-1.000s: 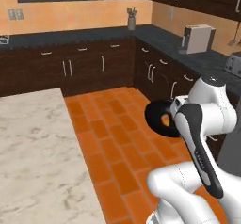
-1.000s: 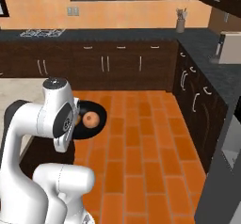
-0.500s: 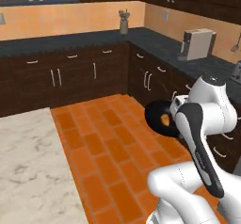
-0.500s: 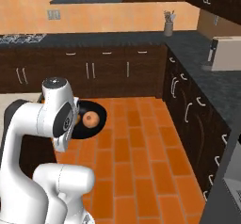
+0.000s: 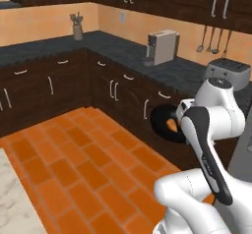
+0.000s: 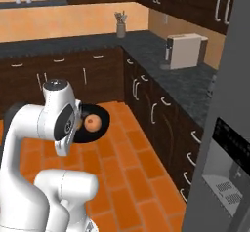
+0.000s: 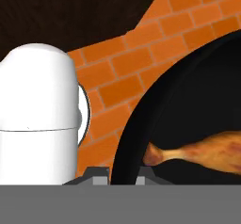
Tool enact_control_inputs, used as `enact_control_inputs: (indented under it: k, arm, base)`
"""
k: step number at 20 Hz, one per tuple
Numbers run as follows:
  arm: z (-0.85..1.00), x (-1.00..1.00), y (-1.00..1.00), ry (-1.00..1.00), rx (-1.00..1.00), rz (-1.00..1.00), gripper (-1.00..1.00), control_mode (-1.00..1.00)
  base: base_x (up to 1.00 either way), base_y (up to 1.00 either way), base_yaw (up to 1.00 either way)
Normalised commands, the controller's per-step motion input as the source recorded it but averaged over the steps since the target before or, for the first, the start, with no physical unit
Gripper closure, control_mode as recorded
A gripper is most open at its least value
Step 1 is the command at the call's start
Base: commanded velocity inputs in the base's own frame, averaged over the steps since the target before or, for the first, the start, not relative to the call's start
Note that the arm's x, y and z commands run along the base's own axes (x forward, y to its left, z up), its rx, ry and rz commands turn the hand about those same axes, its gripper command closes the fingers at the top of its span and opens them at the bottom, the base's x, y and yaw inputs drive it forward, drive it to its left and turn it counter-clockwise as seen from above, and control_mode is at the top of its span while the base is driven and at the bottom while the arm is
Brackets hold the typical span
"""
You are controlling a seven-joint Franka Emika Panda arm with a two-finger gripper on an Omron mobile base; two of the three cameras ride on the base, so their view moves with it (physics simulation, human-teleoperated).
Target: Pick the chicken drumstick and onion from their plates and place them in the bowl. Then put the bowl in the fridge.
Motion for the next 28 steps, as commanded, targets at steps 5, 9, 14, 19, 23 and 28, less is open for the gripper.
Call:
enact_control_inputs:
  k: [5,9,14,19,23,28]
  arm:
    - [0.0,0.0,0.0,0.0,0.0,0.0,1.0,1.0]
    - [0.0,0.0,0.0,0.0,0.0,0.0,1.0,1.0]
    - [0.0,0.0,0.0,0.0,0.0,0.0,1.0,1.0]
    - [0.0,0.0,0.0,0.0,0.0,0.0,1.0,1.0]
    - [0.0,0.0,0.0,0.0,0.0,0.0,1.0,1.0]
    - [0.0,0.0,0.0,0.0,0.0,0.0,1.0,1.0]
  base:
    - [-0.16,0.63,-0.67]
    - [-0.41,0.05,-0.86]
    - [-0.51,0.0,-0.89]
    - [-0.56,0.04,-0.87]
    - [-0.54,0.07,-0.86]
    - [-0.04,0.55,-0.66]
